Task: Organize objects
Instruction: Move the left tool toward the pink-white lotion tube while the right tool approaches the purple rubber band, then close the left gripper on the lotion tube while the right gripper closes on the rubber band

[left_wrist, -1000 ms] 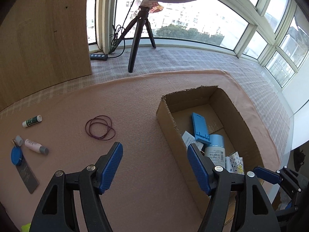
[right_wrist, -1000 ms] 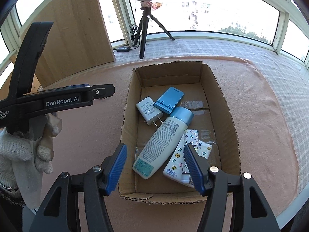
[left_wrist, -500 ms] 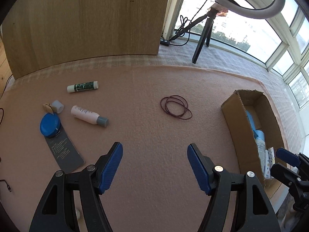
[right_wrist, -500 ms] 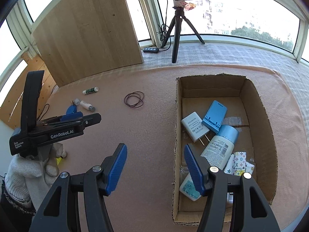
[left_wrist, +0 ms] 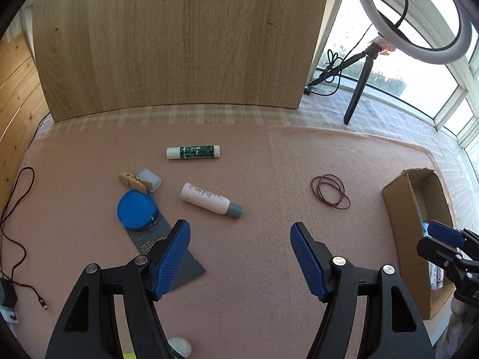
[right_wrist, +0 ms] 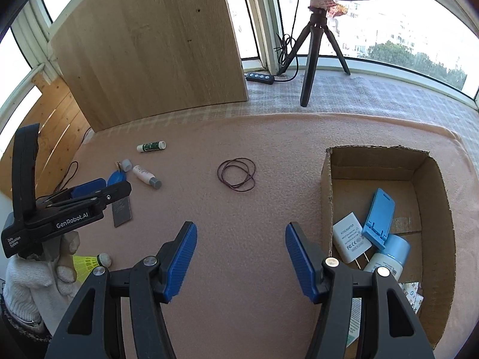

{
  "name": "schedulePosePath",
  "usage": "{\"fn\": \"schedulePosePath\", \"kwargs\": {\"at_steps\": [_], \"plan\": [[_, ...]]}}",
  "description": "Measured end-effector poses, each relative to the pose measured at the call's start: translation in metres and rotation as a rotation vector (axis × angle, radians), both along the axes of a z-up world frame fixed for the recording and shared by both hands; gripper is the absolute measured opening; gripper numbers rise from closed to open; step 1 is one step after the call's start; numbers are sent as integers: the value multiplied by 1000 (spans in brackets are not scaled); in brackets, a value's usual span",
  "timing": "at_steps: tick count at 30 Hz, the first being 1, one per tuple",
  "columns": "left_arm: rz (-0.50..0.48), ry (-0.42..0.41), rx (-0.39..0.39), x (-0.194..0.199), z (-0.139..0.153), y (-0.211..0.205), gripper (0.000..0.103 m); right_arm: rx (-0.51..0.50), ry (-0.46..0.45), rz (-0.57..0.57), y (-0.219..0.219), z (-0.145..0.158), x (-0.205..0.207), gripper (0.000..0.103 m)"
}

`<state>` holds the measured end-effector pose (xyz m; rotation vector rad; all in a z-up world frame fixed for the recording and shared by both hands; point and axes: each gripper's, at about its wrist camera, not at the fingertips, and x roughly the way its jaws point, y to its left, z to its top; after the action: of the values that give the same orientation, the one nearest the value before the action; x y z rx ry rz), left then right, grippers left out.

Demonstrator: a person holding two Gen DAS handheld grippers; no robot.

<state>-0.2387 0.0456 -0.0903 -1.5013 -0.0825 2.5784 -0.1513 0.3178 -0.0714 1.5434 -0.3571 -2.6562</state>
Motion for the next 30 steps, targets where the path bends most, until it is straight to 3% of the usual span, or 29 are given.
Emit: {"fn": "schedulePosePath", "kwargs": {"at_steps": [4, 9, 15, 30], "plan": [[10, -6, 19, -7, -2, -6, 73, 8, -14, -1, 2, -4, -17, 58], [30, -74, 116, -23, -16, -13, 73, -11, -65, -10, 8, -17, -48, 58], [90, -124, 175, -45, -31, -21, 73, -37, -135, -46, 13, -39, -84, 58], [134, -180, 113, -71, -68, -22, 72, -31, -220, -37, -2, -77, -129, 57]]}}
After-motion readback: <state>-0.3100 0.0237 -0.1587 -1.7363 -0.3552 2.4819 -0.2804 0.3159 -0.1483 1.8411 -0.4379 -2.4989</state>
